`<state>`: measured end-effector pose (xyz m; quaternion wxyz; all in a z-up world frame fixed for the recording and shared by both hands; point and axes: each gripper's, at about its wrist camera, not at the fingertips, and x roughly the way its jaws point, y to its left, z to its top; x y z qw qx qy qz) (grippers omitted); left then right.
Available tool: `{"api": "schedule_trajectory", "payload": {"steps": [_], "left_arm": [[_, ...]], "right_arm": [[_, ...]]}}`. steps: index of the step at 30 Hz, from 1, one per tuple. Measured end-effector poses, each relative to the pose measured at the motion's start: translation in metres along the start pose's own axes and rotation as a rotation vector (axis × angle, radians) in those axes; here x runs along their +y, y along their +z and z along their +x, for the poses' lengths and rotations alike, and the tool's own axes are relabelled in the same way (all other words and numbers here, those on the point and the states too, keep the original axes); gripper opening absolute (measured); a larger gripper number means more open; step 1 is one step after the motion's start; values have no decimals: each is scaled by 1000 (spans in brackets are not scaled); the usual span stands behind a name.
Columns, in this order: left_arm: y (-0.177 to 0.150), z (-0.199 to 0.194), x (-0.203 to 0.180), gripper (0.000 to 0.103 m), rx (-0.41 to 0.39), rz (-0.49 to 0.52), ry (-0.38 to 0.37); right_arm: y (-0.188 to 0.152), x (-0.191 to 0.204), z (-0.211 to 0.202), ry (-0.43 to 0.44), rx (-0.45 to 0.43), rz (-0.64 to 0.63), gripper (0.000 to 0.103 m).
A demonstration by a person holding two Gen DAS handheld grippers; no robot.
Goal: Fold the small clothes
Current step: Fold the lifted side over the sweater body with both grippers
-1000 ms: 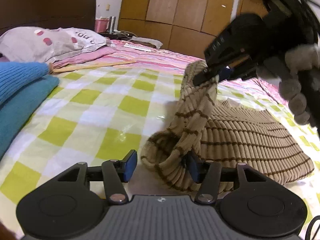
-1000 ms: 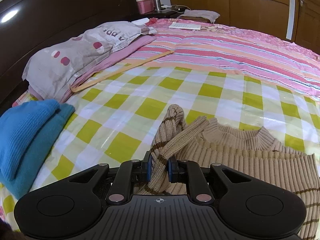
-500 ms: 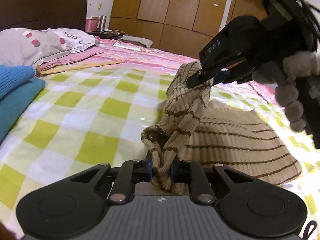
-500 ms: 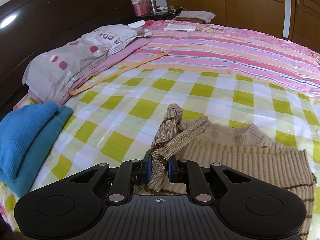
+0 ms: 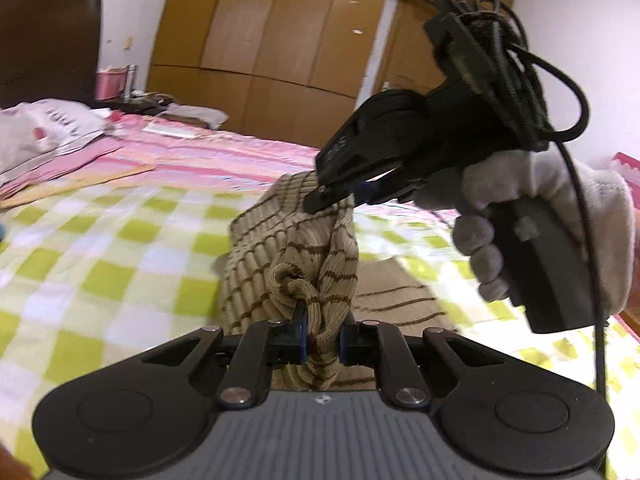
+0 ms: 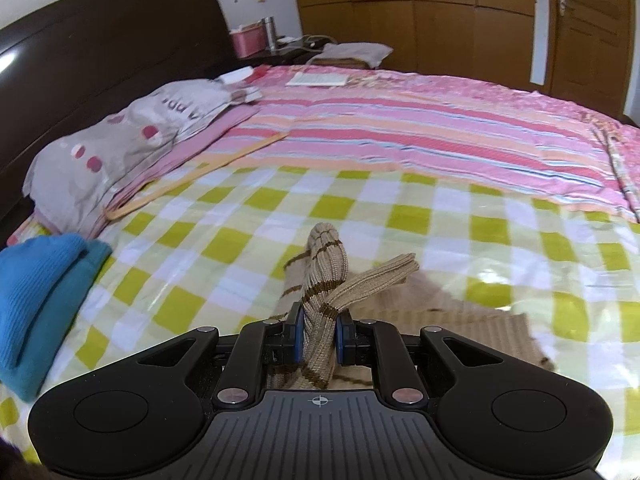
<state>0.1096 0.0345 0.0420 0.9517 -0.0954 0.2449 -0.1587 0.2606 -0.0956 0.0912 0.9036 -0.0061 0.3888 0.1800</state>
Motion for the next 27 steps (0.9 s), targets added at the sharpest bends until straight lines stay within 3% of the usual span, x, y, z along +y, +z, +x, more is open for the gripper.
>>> {"api": "schedule_trajectory", "payload": {"steps": [12, 27], "left_arm": [[4, 46, -67, 20, 38, 68, -106], [-17, 92, -115, 20, 131, 117, -148]], "right_arm": [[-5, -76, -12, -43, -15, 61, 13], [-38, -155, 1, -44, 16, 161, 13]]}}
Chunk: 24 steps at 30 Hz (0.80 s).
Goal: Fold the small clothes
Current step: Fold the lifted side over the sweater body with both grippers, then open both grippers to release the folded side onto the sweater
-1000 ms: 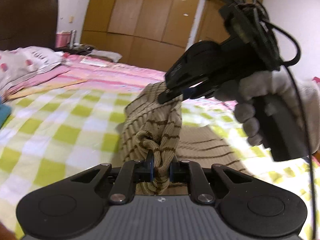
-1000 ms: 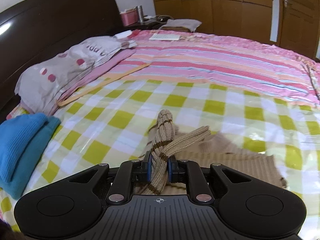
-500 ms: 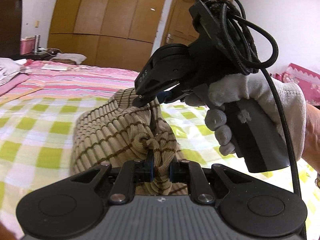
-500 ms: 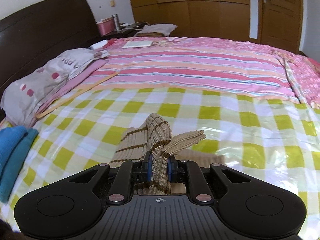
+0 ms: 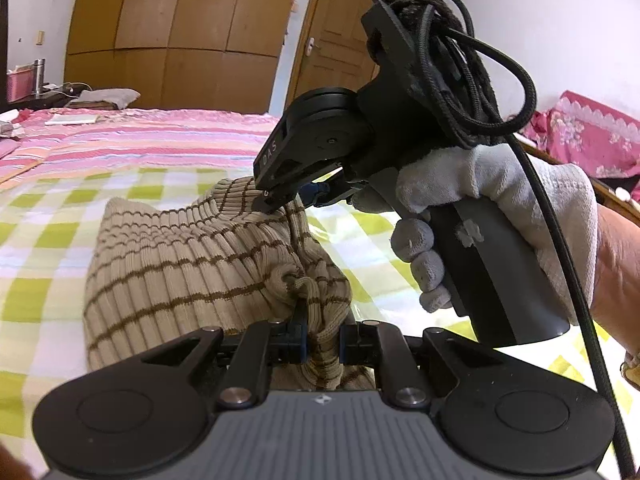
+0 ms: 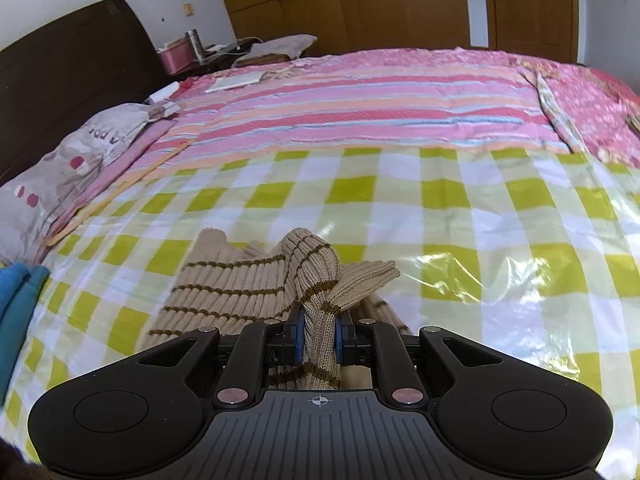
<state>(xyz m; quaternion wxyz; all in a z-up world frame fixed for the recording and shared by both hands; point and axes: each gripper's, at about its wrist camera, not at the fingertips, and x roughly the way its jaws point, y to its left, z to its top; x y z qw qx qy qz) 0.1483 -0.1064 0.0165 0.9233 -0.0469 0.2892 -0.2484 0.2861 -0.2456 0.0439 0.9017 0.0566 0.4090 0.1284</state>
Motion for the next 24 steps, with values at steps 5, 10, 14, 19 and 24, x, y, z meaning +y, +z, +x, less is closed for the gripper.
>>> {"api": "schedule_trajectory", "payload": {"steps": [5, 10, 14, 19, 24], "left_arm": [[-9, 15, -12, 20, 31, 30, 9], [-15, 24, -15, 20, 60, 53, 17], [-18, 30, -18, 20, 79, 66, 19], [-17, 34, -18, 20, 91, 81, 9], [-18, 29, -16, 23, 109, 114, -6]], "right_arm": [[-11, -18, 11, -5, 22, 22, 13], [-20, -28, 19, -3, 33, 30, 13], [-25, -30, 22, -13, 35, 36, 14], [-28, -30, 21, -26, 27, 39, 20], [-30, -35, 7, -12, 17, 70, 21]]}}
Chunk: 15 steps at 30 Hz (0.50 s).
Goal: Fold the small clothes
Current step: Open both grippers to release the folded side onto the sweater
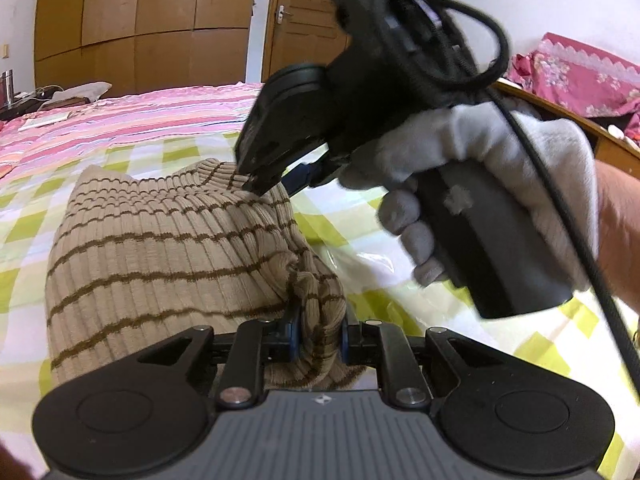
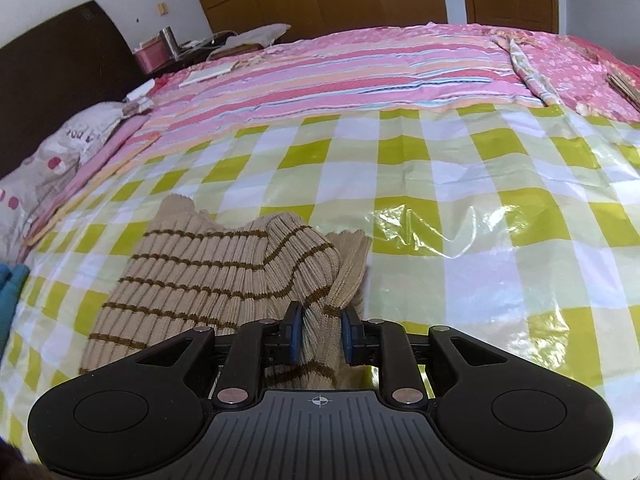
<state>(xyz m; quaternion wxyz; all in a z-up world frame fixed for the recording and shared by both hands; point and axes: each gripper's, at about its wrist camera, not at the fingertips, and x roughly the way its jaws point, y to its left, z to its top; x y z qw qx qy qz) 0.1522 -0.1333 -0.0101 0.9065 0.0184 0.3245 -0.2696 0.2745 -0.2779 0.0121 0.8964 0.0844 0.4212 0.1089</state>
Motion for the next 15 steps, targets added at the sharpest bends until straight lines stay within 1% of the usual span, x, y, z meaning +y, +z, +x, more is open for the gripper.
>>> {"api": "schedule_trajectory", "payload": {"steps": [3, 5, 9, 13, 15], "left_arm": [[0, -10, 5, 26, 2, -5, -18], [-1, -20, 7, 27, -4, 16, -26], [-4, -42, 10, 30, -20, 69, -31], [-2, -64, 25, 31, -50, 46, -11], [1, -70, 35, 31, -68, 23, 13]], "right_arm": [[-4, -5, -13, 12, -9, 23, 21], [-9, -5, -25, 21, -21, 27, 22], [-22, -1, -50, 75, -44, 23, 24], [-39, 3, -70, 139, -38, 17, 26], [-49, 4, -75, 155, -29, 11, 29]]}}
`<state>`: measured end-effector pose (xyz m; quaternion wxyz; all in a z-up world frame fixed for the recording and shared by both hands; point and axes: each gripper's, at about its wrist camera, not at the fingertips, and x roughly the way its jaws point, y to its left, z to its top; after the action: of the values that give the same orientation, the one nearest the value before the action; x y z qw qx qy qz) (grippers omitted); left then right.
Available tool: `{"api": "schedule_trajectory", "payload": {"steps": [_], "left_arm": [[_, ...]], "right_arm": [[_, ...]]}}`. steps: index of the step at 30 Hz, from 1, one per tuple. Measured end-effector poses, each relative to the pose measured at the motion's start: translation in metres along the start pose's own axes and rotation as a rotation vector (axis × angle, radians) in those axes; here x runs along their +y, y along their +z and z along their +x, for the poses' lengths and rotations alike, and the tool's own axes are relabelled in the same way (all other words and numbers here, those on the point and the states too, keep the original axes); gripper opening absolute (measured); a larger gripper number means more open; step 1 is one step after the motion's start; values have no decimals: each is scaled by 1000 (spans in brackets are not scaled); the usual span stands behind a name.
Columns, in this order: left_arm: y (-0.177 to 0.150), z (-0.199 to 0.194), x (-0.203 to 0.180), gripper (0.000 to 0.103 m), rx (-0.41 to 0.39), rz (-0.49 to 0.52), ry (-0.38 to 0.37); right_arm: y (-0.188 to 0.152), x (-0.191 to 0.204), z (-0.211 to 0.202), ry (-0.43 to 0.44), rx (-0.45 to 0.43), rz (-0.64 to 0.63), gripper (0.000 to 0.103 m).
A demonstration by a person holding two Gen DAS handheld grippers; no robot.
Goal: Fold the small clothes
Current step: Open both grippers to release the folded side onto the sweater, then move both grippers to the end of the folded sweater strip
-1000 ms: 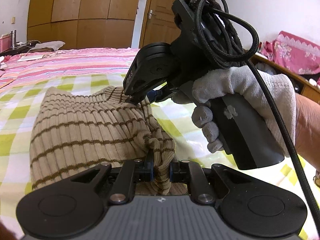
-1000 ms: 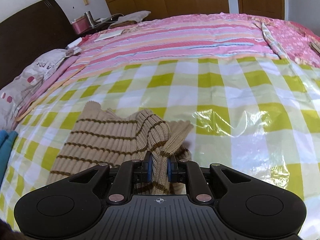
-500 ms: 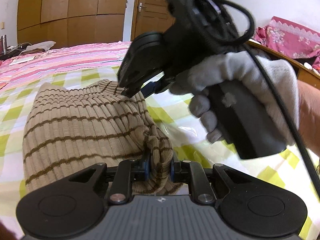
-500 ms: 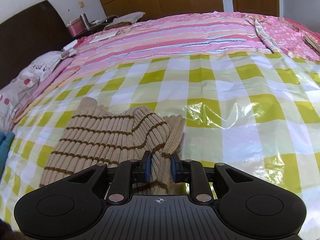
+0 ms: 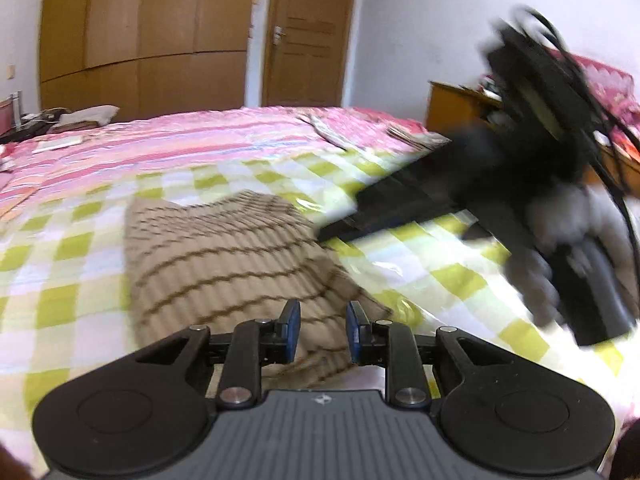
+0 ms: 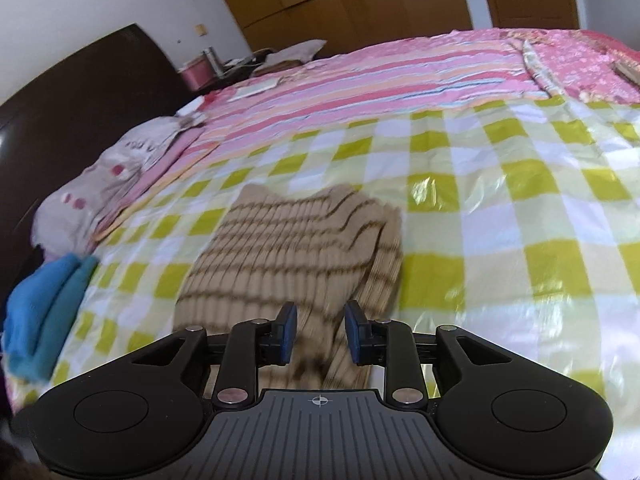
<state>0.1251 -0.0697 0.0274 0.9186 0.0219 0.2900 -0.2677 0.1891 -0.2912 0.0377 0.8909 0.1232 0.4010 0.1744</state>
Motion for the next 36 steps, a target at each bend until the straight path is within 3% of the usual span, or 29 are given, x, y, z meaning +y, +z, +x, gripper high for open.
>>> {"api": "schedule_trajectory", "payload": {"steps": [8, 10, 11, 12, 16, 20, 24, 26, 28, 30, 36], "left_arm": [[10, 14, 30, 31, -11, -58, 133], [8, 23, 34, 31, 8, -64, 158], [5, 29, 37, 31, 22, -68, 172], [2, 33, 40, 31, 42, -77, 185], [-15, 40, 53, 31, 100, -92, 202], [-20, 39, 52, 31, 109, -46, 204], [-13, 33, 52, 31, 100, -41, 200], [-8, 30, 52, 31, 91, -32, 205], [-2, 29, 52, 31, 82, -24, 213], [2, 31, 53, 31, 80, -18, 222], [11, 40, 56, 31, 78, -8, 243]], "right_arm": [[-34, 8, 7, 36, 72, -27, 33], [-39, 6, 12, 28, 83, -29, 23], [-42, 3, 13, 27, 89, -15, 9], [-45, -1, 13, 24, 93, 5, 6], [-63, -19, 7, 10, 82, 69, 4], [-70, -22, 1, 5, 82, 80, 4], [-60, -14, -9, 11, 69, 67, 14], [-49, -9, -17, 11, 32, 56, 16], [-37, -7, -24, 23, -14, 65, 24], [-23, -5, -23, 17, -62, 62, 50], [8, -1, 24, -56, -66, 64, 53]]}}
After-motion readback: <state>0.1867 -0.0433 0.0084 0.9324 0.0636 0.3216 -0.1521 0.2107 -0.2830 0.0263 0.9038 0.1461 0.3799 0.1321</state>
